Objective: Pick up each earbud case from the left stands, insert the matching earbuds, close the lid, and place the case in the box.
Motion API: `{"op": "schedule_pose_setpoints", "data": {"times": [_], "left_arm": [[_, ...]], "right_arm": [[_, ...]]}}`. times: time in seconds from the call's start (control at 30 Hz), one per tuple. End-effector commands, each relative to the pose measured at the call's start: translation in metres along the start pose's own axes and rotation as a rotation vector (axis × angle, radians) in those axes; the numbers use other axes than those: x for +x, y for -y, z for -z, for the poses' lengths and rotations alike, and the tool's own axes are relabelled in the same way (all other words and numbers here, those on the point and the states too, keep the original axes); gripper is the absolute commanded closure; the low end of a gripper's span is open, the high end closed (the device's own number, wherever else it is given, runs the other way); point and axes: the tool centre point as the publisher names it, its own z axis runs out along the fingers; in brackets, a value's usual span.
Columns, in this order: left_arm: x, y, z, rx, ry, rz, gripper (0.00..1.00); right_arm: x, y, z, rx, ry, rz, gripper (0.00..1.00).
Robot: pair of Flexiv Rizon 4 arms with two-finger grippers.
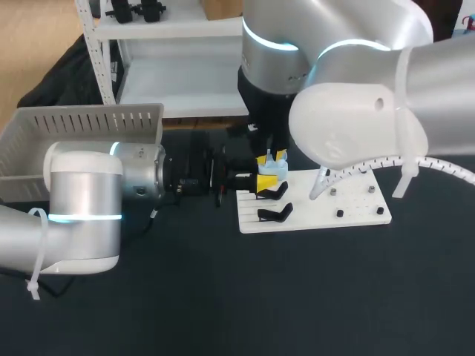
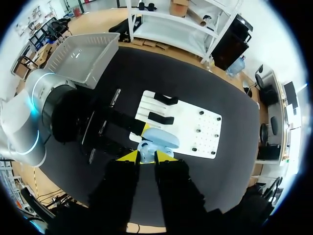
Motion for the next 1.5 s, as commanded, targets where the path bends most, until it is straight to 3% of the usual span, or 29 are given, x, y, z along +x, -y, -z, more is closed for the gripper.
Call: {"op": "schedule_pose_setpoints", "data": {"times": [0.03,0.77,0.8,0.87,1.13,1.37,1.47,1.5], "left_arm": [[0.000,0.002,-0.001,-0.007,0.000,-0.001,1.00],[0.000,0.002,-0.001,-0.007,0.000,-0.001,1.00],[0.000,0.002,-0.001,-0.007,0.000,-0.001,1.00],[0.000,0.002,-0.001,-0.007,0.000,-0.001,1.00],[0.000,0.002,-0.001,-0.007,0.000,-0.001,1.00],[0.000,0.002,-0.001,-0.007,0.000,-0.001,1.00],[0.000,0.002,-0.001,-0.007,0.000,-0.001,1.00],[0.000,0.002,-0.001,-0.007,0.000,-0.001,1.00]], "right_arm": [[-0.001,-0.001,-0.003,-0.003,-0.004,0.001,1.00],[-0.004,0.002,-0.012,-0.011,-0.029,0.024,1.00],[-0.003,0.002,-0.011,-0.012,-0.029,0.024,0.75],[-0.003,0.003,-0.008,-0.026,-0.025,0.028,0.61],[-0.003,0.010,0.011,-0.052,0.004,0.031,0.54],[-0.026,0.037,0.019,0.008,0.043,-0.052,0.50],[-0.036,0.048,0.013,0.043,0.038,-0.085,0.13],[-0.039,0.051,0.010,0.052,0.032,-0.097,0.07]]}}
